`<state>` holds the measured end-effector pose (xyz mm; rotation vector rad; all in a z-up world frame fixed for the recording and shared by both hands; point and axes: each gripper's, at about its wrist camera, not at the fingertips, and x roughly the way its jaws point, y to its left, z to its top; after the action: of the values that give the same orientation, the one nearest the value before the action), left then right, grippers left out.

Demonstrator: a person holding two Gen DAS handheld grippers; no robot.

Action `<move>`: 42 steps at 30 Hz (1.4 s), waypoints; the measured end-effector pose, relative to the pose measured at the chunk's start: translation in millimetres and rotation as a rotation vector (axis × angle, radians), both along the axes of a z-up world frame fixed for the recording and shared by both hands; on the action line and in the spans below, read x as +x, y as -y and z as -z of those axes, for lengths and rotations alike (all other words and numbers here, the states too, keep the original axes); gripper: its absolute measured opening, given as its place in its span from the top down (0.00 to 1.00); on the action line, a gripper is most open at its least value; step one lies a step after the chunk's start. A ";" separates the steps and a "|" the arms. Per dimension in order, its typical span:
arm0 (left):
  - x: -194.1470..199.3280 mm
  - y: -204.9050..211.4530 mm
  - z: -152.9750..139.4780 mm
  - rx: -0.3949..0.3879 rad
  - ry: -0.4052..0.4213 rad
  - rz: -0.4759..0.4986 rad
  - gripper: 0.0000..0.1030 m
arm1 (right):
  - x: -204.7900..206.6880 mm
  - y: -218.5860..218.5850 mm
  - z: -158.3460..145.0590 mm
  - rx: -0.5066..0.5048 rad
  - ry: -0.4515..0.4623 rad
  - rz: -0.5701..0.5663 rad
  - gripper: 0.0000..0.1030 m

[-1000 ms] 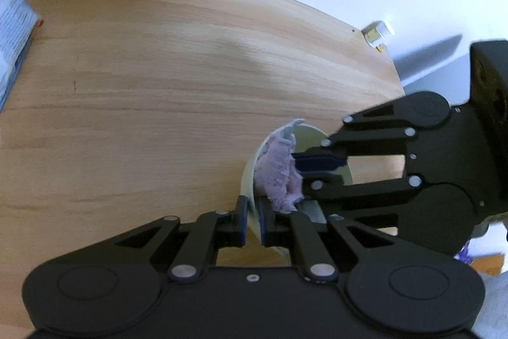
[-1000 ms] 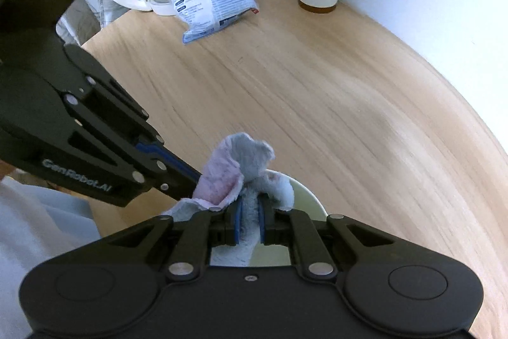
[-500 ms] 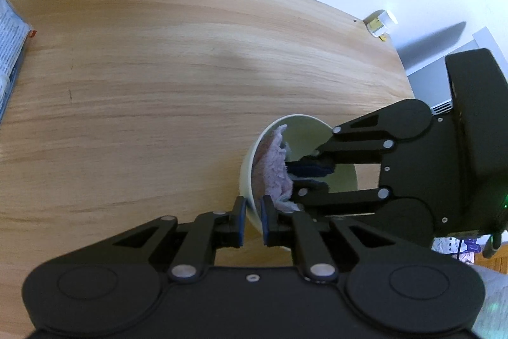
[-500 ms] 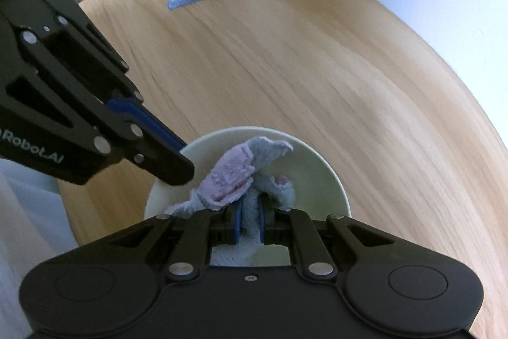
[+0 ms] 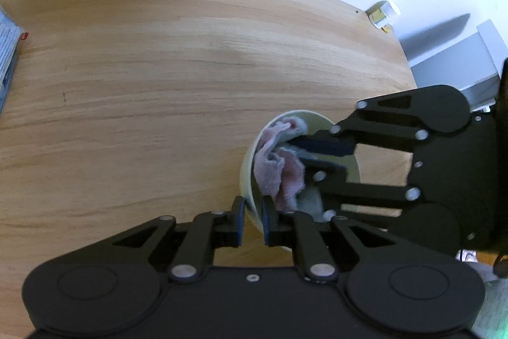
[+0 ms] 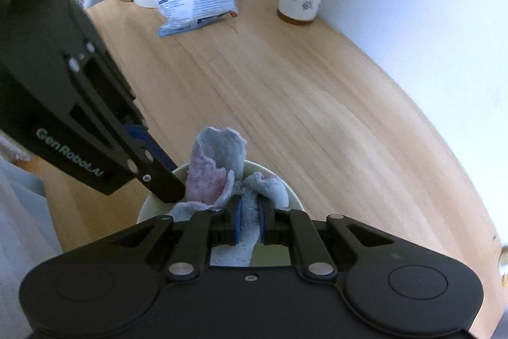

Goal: Clean bowl

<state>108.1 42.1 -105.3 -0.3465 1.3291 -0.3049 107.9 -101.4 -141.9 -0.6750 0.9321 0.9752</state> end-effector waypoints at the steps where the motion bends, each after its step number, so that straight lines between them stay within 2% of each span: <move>1: 0.3 -0.3 0.6 0.000 0.000 -0.003 0.90 | -0.8 -2.8 2.5 -0.010 0.004 -0.002 0.89; 7: -1.0 -2.5 3.0 -0.015 -0.005 -0.024 0.90 | 9.0 -8.5 19.3 -0.059 -0.037 0.023 0.89; 12: -0.6 0.2 3.4 -0.005 -0.010 -0.029 0.89 | 21.0 -0.3 13.6 -0.026 -0.120 0.082 0.89; 15: 1.5 -0.4 4.2 -0.019 -0.016 -0.052 0.79 | 24.5 12.5 -1.0 0.032 -0.133 0.119 0.89; 17: 3.0 0.3 4.3 -0.017 -0.015 -0.063 0.59 | 26.6 27.9 -16.2 0.096 -0.133 0.151 0.89; 19: 3.2 0.8 3.5 -0.018 -0.008 -0.077 0.53 | 26.6 43.7 -28.8 0.145 -0.112 0.185 0.89; 22: 5.3 3.0 3.2 -0.014 -0.012 -0.102 0.53 | 25.1 66.6 -40.1 0.195 -0.083 0.247 0.89; 26: 9.8 12.3 5.8 0.029 -0.021 -0.102 0.53 | 28.6 100.4 -47.1 0.301 -0.102 0.379 0.89; 31: 13.8 17.8 17.2 0.065 -0.055 -0.143 0.58 | 34.7 131.1 -45.8 0.391 -0.144 0.493 0.89; 34: 13.8 19.8 19.0 0.082 -0.027 -0.165 0.62 | 42.1 147.8 -44.2 0.440 -0.179 0.556 0.89; 37: 16.7 27.4 20.4 0.084 -0.027 -0.128 0.77 | 49.6 152.7 -38.8 0.453 -0.195 0.599 0.89; 42: 19.3 40.6 22.1 0.123 -0.009 -0.071 0.78 | 55.2 155.8 -34.7 0.483 -0.205 0.633 0.89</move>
<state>127.3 1.5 -127.5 -0.2912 1.3346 -0.1611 163.1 -257.2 -107.1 0.1369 0.9556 0.6594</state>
